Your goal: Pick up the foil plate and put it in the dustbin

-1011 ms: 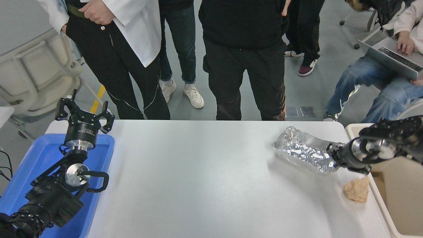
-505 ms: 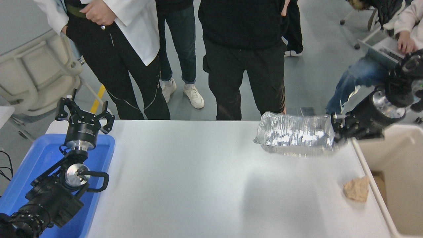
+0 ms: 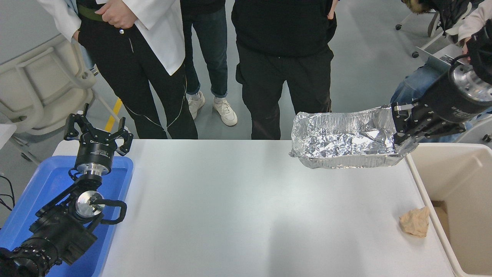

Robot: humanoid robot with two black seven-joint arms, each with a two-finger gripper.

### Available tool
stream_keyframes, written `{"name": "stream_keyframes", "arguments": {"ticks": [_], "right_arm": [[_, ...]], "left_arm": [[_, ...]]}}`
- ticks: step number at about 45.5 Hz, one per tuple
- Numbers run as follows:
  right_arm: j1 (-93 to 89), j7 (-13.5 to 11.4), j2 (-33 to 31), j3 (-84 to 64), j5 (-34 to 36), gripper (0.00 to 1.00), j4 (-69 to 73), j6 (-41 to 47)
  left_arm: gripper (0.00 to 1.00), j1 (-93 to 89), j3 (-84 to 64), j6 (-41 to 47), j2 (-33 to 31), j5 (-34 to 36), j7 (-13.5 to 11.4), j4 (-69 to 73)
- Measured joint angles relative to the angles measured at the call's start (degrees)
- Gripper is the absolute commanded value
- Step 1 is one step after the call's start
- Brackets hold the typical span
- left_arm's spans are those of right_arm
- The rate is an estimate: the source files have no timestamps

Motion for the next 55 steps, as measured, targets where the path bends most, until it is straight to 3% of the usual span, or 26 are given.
{"name": "stream_keyframes", "arguments": {"ticks": [18,30,39,55], "right_arm": [[-8.11,0.76,-7.78,-10.29,1.93,0.00,-4.23,-16.37],[-19.81,4.74,-13.46,-11.21,2.17,0.00,-11.09,-25.68],[-32.50,7.57,-15.34,-6.20,2.42,0.00,-17.50,-31.06],[-59.55,9.92,-14.04,11.16,5.11,0.00,-33.27,-35.53]], "left_arm": [[0.99,-0.02,0.00,0.00,0.01,-0.01,0.00,0.00],[0.99,-0.01,-0.01,0.00,0.00,0.00,0.00,-0.01],[0.99,-0.01,-0.01,0.00,0.00,-0.01,0.00,0.00],[0.99,-0.01,-0.07,0.00,0.00,0.01,0.00,0.01]]}}
